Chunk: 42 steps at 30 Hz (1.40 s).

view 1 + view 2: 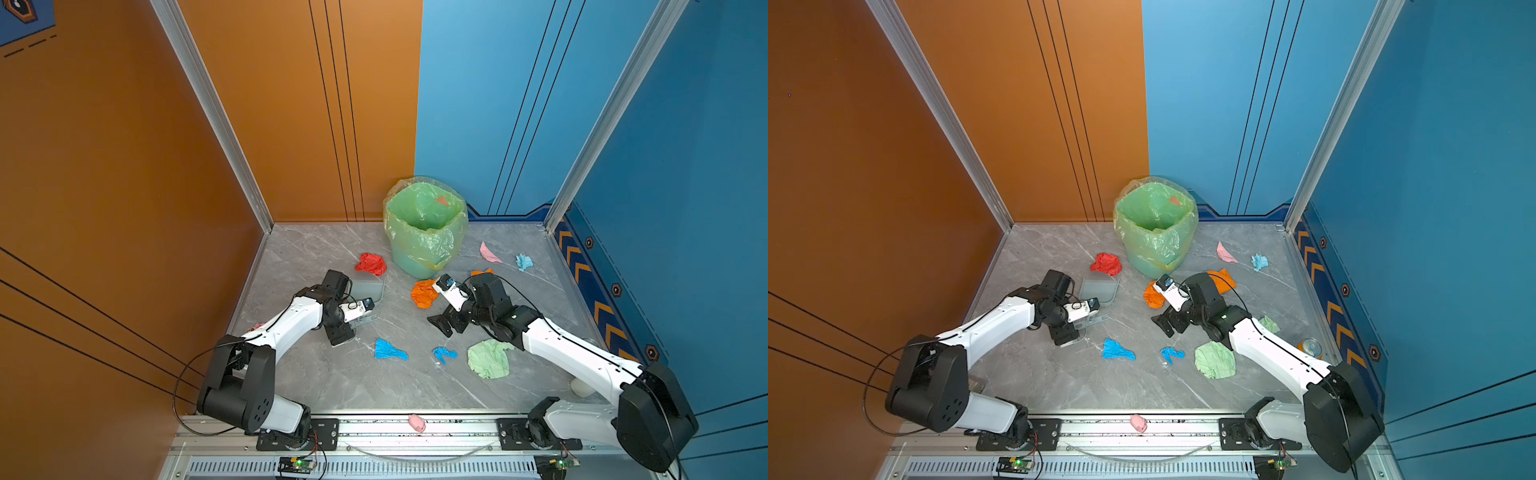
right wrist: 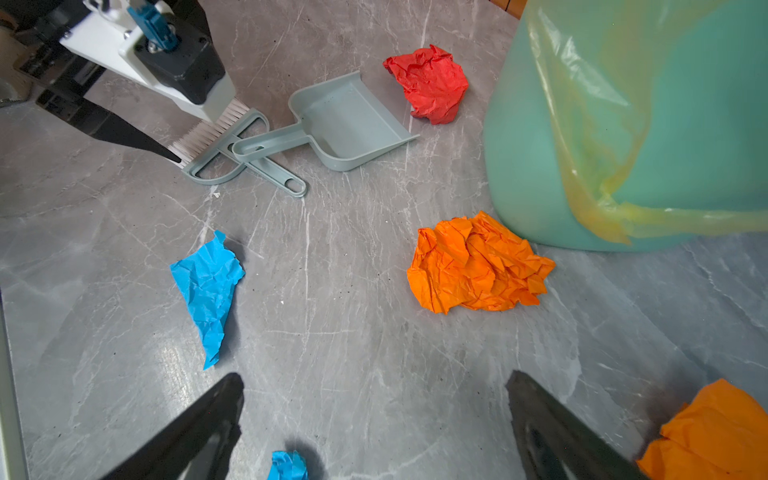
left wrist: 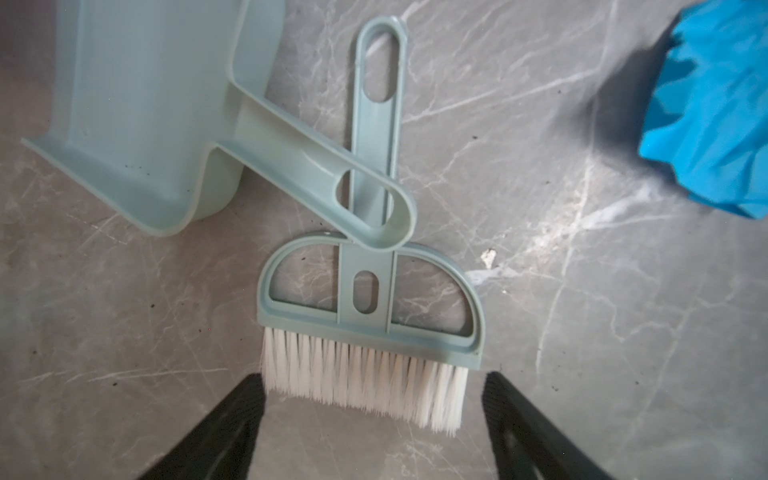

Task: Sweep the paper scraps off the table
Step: 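Lower the left gripper onto the brush back while the right gripper hovers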

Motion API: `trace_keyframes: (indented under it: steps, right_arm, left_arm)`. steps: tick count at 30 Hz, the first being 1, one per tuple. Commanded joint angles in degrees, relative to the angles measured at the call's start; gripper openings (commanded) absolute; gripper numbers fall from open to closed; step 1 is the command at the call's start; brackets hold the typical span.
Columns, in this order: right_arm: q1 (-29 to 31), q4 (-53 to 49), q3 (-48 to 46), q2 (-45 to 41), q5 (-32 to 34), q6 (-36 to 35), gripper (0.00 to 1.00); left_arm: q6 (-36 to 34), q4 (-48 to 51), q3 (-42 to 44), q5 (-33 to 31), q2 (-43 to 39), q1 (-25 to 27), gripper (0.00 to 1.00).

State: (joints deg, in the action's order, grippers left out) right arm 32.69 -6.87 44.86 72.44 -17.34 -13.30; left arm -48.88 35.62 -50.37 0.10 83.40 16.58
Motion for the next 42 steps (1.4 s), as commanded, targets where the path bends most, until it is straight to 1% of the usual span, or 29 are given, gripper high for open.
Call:
trace_keyframes:
  steps: [1, 33, 37, 42]
  right_arm:
    - [0.38, 0.37, 1.46, 0.34, 1.42, -0.46, 1.00]
    - [0.41, 0.33, 0.66, -0.55, 2.34, -0.59, 1.00]
    - [0.44, 0.53, 0.49, -0.55, 2.45, -0.60, 1.00]
    - [0.38, 0.63, 0.40, -0.60, 2.49, -0.61, 1.00]
  left_arm:
    - [-0.86, 1.47, -1.79, 0.78, 1.04, 0.45, 0.81]
    - [-0.90, 1.42, -5.19, 2.52, 7.22, 1.86, 0.68]
    - [-0.94, 1.45, -5.22, 2.67, 7.55, 1.91, 0.66]
    - [-0.95, 1.46, -5.35, 3.11, 7.93, 2.19, 0.61]
